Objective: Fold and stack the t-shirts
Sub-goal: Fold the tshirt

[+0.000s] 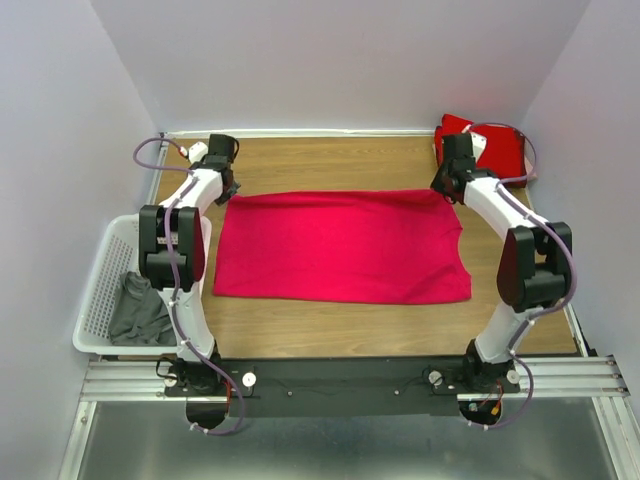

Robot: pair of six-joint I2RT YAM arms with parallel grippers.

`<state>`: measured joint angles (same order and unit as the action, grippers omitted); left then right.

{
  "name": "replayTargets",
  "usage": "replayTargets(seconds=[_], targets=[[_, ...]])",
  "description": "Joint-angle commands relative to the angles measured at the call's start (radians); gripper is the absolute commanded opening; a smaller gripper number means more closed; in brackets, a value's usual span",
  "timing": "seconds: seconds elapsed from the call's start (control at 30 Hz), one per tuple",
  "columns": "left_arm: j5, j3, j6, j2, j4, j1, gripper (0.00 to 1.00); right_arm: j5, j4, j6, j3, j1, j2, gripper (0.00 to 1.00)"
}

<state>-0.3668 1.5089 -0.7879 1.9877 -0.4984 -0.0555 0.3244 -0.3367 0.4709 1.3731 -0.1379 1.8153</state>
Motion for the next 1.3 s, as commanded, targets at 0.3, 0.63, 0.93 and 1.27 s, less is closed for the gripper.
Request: replayTargets(seconds=[0.3, 0.63, 0.93, 1.27], targets=[[-0.032, -0.114, -0.016, -0.122, 0.009, 0.019, 0.0, -0.047, 0.036, 0.101, -0.301, -0.006, -0.316, 0.01], [-0.037, -0.193, -0.03, -0.187, -0.002, 0.019, 0.0, -0.085, 0.031, 0.127, -0.463, -0.006, -0.525, 0.01], [-0.018, -0.309, -0.053, -0.285, 0.012, 0.019, 0.0, -0.094, 0.005, 0.152, -0.557, -0.005, -0.642, 0.01], [0.02, -0.473, -0.073, -0.381, 0.061, 0.019, 0.0, -0.122, -0.008, 0.172, -0.66, -0.005, -0.72, 0.01]])
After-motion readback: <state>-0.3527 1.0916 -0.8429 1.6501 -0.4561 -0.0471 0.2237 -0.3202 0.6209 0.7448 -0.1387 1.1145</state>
